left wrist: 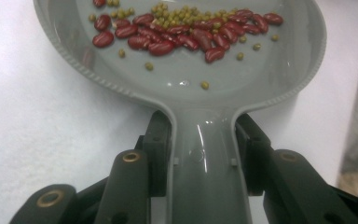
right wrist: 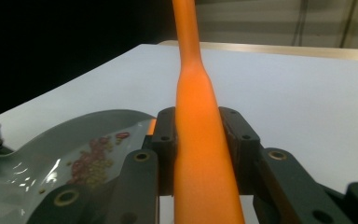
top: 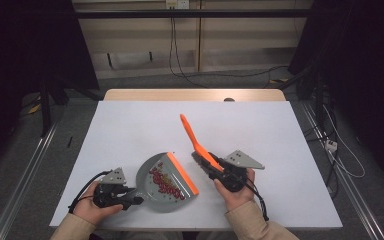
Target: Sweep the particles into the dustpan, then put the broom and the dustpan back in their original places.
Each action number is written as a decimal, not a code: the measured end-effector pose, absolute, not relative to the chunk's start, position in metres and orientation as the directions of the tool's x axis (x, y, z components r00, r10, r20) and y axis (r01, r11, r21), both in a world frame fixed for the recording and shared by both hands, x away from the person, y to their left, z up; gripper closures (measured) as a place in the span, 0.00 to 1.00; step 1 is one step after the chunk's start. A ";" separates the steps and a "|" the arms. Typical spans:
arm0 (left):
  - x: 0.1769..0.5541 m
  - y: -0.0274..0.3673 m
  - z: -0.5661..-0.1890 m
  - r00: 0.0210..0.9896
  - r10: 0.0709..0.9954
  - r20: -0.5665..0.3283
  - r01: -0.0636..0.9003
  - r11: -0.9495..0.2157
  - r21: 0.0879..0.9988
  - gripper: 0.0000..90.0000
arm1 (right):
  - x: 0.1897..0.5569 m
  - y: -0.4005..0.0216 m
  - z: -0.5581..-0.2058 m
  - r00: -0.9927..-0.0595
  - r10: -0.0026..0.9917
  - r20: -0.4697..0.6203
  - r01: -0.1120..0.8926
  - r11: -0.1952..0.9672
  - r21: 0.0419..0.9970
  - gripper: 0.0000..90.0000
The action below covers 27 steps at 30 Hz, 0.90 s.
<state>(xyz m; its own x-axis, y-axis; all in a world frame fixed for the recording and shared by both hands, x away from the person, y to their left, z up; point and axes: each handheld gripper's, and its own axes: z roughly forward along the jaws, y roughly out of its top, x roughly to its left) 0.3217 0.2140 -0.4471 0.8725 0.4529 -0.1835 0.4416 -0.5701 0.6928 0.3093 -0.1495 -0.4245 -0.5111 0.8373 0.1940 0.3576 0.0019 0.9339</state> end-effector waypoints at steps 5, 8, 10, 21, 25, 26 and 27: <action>0.321 0.214 -0.450 0.863 0.487 -0.135 0.420 -0.542 0.728 0.71 | 0.318 -0.172 -0.422 -0.463 0.863 0.201 0.344 -0.034 0.938 0.78; 0.325 0.219 -0.449 0.855 0.497 -0.147 0.423 -0.505 0.753 0.71 | 0.323 -0.185 -0.420 -0.434 0.878 0.202 0.332 -0.053 0.942 0.78; 0.326 0.222 -0.448 0.842 0.518 -0.153 0.436 -0.484 0.759 0.71 | 0.325 -0.192 -0.421 -0.412 0.889 0.201 0.341 -0.054 0.938 0.78; 0.334 0.225 -0.446 0.700 0.700 -0.142 0.540 -0.388 0.747 0.71 | 0.330 -0.236 -0.433 -0.308 0.920 0.243 0.392 -0.110 0.913 0.78; 0.337 0.214 -0.448 0.651 0.750 -0.119 0.573 -0.382 0.725 0.71 | 0.328 -0.247 -0.436 -0.285 0.928 0.238 0.410 -0.106 0.906 0.78; 0.336 0.211 -0.448 0.644 0.754 -0.129 0.581 -0.373 0.724 0.71 | 0.327 -0.250 -0.436 -0.282 0.927 0.246 0.415 -0.113 0.903 0.78; 0.335 0.208 -0.448 0.640 0.757 -0.135 0.587 -0.368 0.721 0.71 | 0.326 -0.252 -0.436 -0.281 0.925 0.256 0.416 -0.123 0.901 0.78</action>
<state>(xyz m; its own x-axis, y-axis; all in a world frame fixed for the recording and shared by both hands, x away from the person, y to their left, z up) 0.3350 0.2081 -0.4478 0.6399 0.7565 -0.1349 0.5868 -0.3677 0.7214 0.3259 -0.2517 -0.4365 -0.2812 0.9249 0.2558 0.4155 -0.1230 0.9012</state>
